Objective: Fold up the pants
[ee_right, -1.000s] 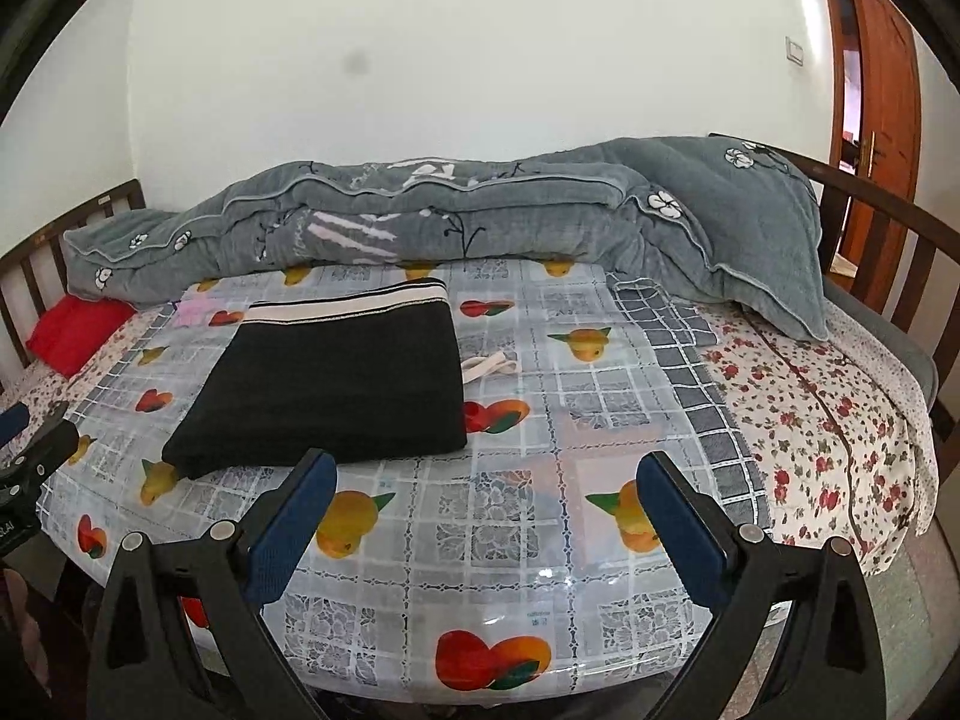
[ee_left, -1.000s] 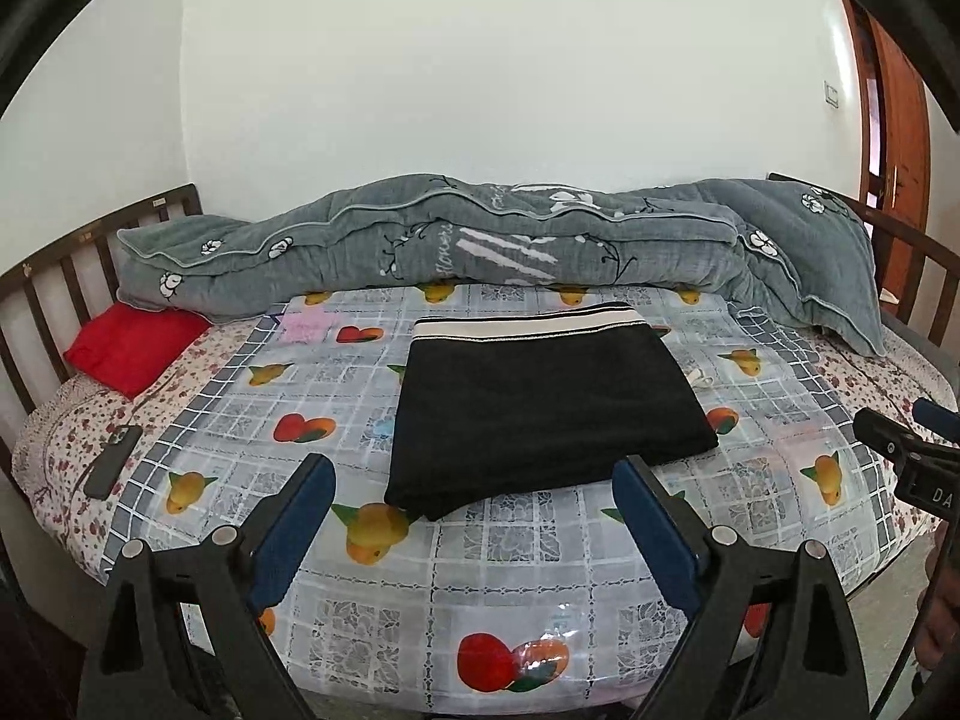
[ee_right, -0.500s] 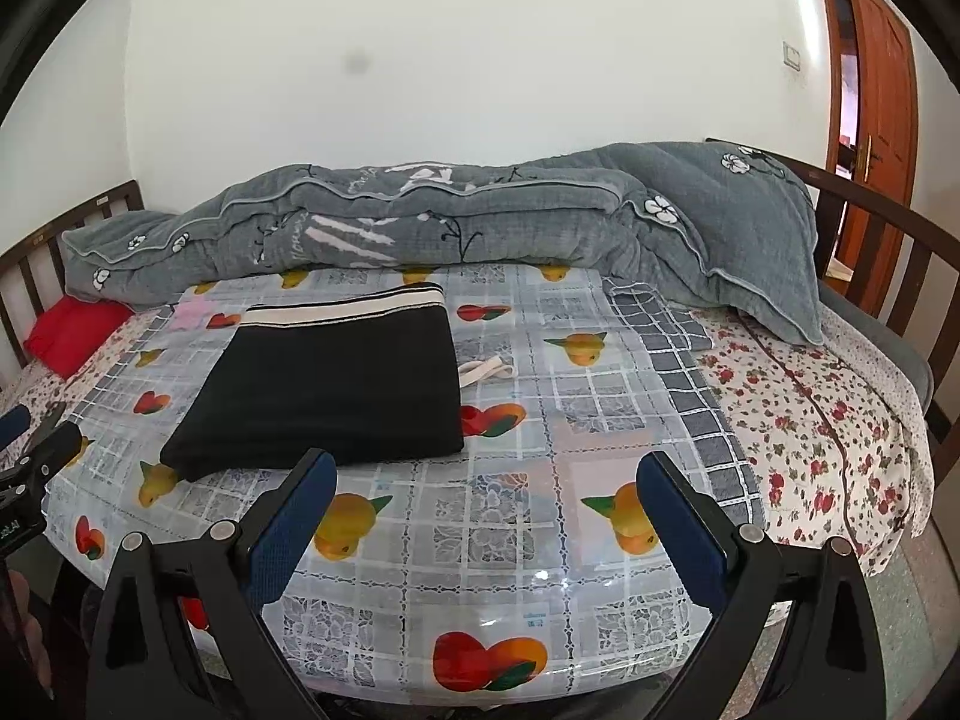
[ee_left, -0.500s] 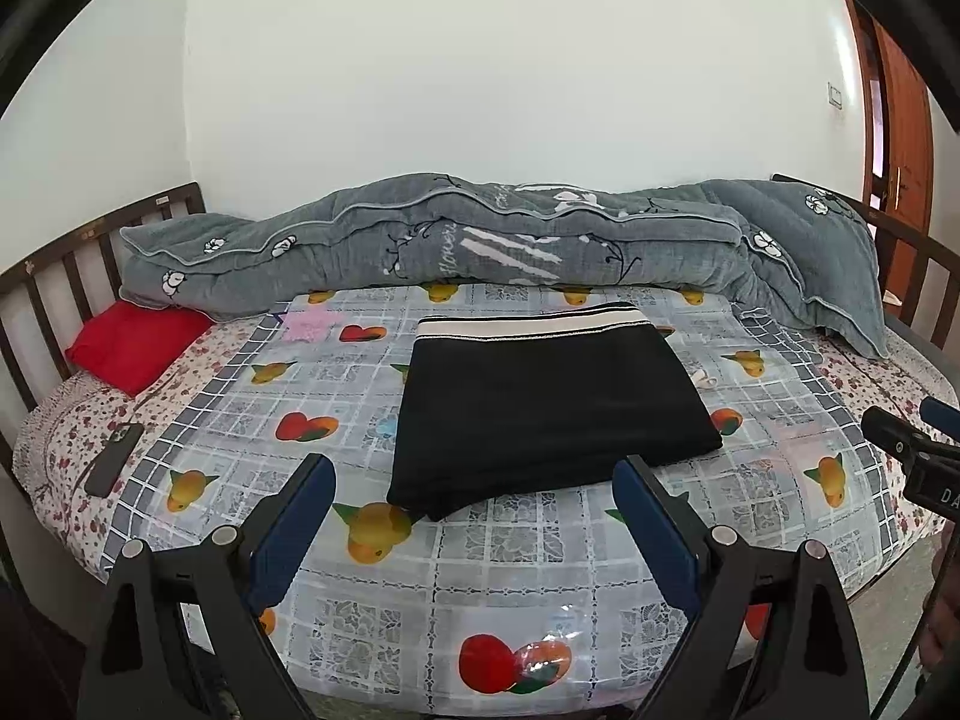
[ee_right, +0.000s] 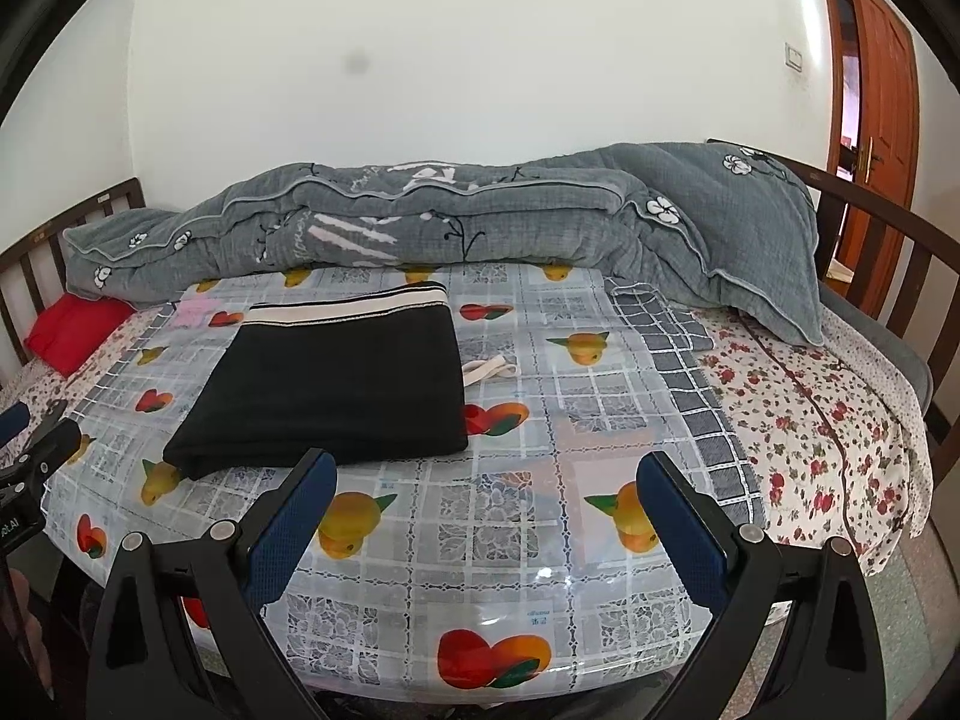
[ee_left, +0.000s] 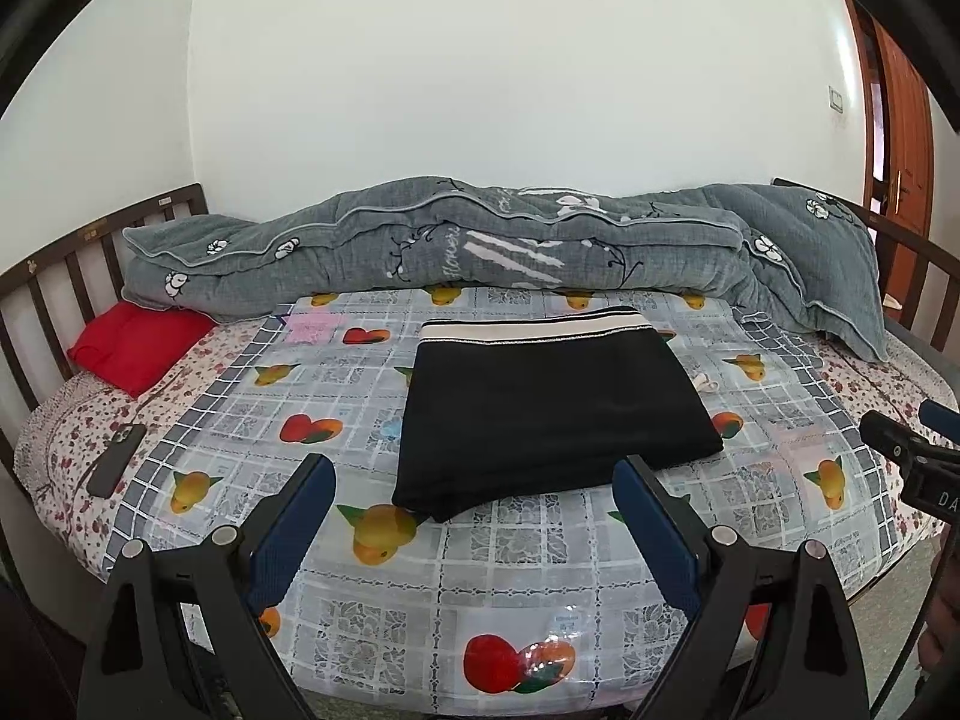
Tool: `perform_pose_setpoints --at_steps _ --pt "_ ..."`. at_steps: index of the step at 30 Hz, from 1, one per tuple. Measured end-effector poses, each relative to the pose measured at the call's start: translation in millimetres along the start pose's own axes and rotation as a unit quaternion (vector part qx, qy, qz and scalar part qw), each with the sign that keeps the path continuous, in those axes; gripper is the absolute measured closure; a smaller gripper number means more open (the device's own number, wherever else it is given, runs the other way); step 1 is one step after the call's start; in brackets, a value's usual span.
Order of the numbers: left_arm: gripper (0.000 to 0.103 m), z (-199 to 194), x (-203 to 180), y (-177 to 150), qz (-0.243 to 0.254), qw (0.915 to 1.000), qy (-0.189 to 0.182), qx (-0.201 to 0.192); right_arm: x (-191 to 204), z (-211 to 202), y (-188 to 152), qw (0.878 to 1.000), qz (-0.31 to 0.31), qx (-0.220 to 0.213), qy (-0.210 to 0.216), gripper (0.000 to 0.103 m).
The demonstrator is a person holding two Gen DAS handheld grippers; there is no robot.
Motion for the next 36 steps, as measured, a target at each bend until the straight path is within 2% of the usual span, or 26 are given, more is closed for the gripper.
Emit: perform_pose_setpoints --at_steps 22,36 --pt "0.009 -5.1 6.3 6.0 -0.001 1.0 0.004 -0.004 0.2 -6.5 1.9 1.0 -0.001 -0.001 -0.004 0.004" --pt "0.009 -13.8 -3.9 9.4 0.003 0.9999 0.011 -0.007 -0.4 -5.6 2.2 1.0 -0.004 0.002 0.004 0.004"
Point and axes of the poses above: each gripper's, at about its wrist camera, not at the fingertips, and z roughly the way its jaws point, x to its left, y to its top, the point moved 5 cm from there along z, roughly the way its jaws point, and after that the axes turned 7 degrees about -y, right-handed, at the moved point
